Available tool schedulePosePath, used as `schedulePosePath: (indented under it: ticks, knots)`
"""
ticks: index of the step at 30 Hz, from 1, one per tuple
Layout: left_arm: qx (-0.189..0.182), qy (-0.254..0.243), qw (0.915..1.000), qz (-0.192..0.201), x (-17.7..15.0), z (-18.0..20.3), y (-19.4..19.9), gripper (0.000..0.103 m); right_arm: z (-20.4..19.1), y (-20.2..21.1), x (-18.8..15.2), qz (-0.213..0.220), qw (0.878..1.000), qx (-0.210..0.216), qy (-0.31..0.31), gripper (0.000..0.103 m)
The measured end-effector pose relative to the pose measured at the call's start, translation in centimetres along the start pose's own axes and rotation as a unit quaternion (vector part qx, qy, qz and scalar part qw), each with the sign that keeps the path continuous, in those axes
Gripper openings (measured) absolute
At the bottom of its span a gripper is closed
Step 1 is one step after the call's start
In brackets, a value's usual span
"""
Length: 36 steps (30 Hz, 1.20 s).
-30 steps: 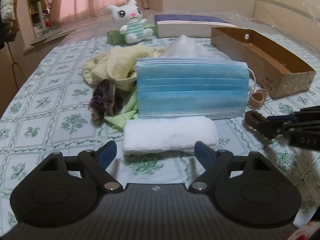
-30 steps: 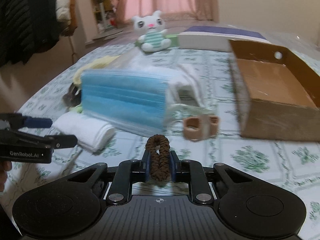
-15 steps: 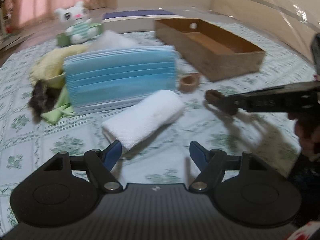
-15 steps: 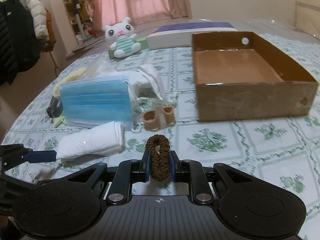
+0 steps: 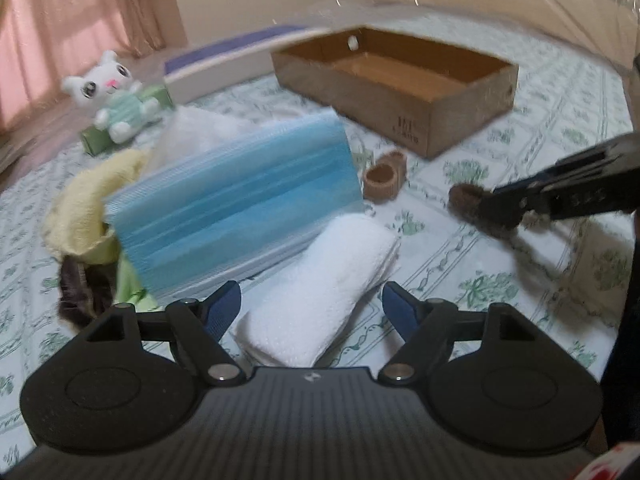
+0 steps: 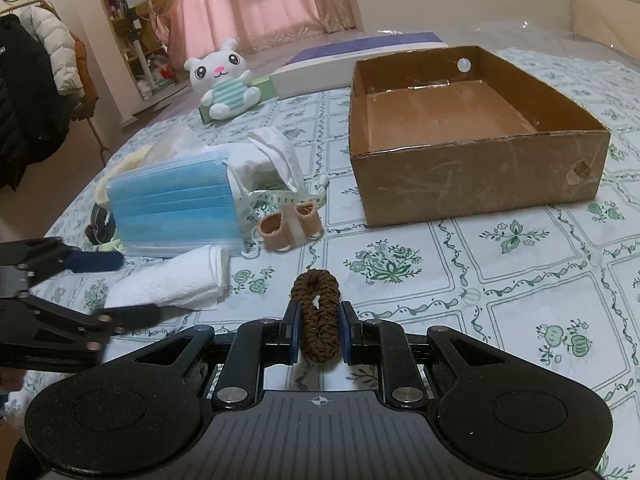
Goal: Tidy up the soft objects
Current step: 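Grasp the white towel roll with the left gripper while the right gripper holds the hair tie, then lower the towel and hair tie into the cardboard box and open both grippers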
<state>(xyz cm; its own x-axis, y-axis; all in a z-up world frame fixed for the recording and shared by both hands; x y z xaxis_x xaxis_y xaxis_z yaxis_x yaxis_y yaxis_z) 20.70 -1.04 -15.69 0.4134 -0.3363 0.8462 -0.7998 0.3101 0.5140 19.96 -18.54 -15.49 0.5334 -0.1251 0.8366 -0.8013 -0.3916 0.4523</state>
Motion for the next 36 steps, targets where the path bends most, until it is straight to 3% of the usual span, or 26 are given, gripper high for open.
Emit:
schedulePosePath:
  ticks: [4, 11, 17, 20, 22, 28, 36]
  knots:
    - [-0.005, 0.031, 0.9992, -0.026, -0.6, -0.2, -1.1, 0.074, 0.4, 0.1, 0.1, 0.001, 1.000, -0.004, -0.004, 0.020]
    - [-0.032, 0.101, 0.9937, -0.037, -0.6, 2.2, 0.3, 0.073, 0.8, 0.4, -0.1, -0.002, 1.000, -0.006, -0.006, 0.020]
    - [-0.032, 0.103, 0.9935, -0.036, 0.8, 2.8, -0.6, 0.073, 1.3, 0.9, -0.2, -0.001, 1.000, -0.010, -0.008, 0.020]
    - [-0.023, 0.091, 0.9944, -0.048, 0.9, 2.6, -1.8, 0.067, 1.7, 1.2, -0.1, 0.001, 1.000, -0.014, -0.011, 0.020]
    - [-0.019, 0.085, 0.9945, -0.058, 0.7, 2.7, -2.3, 0.054, 2.0, 1.4, 0.0, 0.002, 1.000, -0.015, -0.013, 0.020]
    - [-0.012, 0.092, 0.9937, -0.063, 0.2, 3.1, -1.9, 0.041, 2.9, 2.1, 0.2, 0.008, 1.000, -0.020, -0.017, 0.020]
    - [-0.028, 0.112, 0.9931, -0.020, 3.8, 4.9, -0.2, 0.036, 3.5, 3.9, 2.6, 0.039, 0.999, -0.007, -0.019, 0.020]
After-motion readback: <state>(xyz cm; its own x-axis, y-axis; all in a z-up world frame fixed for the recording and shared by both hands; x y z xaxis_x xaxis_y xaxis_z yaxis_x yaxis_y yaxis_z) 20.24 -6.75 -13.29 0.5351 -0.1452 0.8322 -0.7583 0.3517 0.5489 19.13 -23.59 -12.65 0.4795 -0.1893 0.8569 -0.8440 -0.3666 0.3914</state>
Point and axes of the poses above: each gripper's, at about its wrist camera, not at the fingertips, and y roughly against the way its jaws point, z to its right, x to its top, the point moved 10 cm from there along -y, roughly the way its jaws point, and after that the axes turned 15 degrees about z, right-handed, at the moved point
